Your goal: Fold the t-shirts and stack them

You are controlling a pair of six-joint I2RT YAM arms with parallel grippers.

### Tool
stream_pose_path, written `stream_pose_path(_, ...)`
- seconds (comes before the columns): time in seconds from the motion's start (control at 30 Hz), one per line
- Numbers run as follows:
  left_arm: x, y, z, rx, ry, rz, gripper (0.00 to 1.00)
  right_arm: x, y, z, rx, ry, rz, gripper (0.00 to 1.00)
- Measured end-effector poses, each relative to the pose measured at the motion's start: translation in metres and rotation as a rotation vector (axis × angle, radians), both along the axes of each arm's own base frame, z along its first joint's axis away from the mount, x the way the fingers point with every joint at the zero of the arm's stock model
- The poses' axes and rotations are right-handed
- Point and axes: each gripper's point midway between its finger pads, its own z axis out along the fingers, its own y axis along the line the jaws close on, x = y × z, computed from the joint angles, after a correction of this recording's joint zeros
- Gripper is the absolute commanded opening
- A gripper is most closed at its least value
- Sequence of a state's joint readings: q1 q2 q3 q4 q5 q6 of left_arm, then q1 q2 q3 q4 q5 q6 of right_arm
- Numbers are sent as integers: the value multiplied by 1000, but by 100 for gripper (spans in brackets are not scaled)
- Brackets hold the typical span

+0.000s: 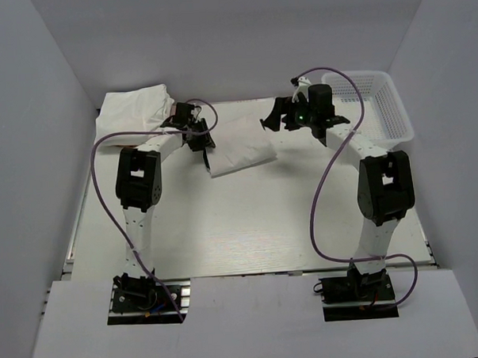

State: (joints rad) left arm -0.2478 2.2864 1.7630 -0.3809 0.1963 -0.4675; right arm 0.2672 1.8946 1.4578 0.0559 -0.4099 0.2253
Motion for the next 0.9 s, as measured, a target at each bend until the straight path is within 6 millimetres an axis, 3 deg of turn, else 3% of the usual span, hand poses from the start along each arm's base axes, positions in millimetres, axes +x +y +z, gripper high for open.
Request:
stream_pose_path(0.03, 0, -2, -4, 0, 3, -13, 26, 0, -2, -1, -6, -1, -6, 90)
stream_pose_path(0.1, 1, -7, -7, -5, 2, -37, 13, 2, -6, -3, -17, -3, -20, 90)
stream_pose_path(0.13, 6, -11, -5, -8, -11, -50, 0, 3, -9, -5, -22, -3, -28, 90)
stream_pose_path(0.3, 17, -14, -1, 50, -41, -86, 0, -10, -29, -19, -57, 23, -84, 90)
stream_pose_path(0.53, 29, 16, 23, 320, -161, -154, 0, -52, -59, -17, -94, -8, -183, 90)
stream_pose_path(0.73, 35, 54, 92, 519, -299, -199, 0, -92, -75, -25, -90, -19, -231, 90)
stream_pose_path(0.9, 41, 83, 150, 680, -377, -195, 0, -125, -86, -55, -99, 36, -259, 90)
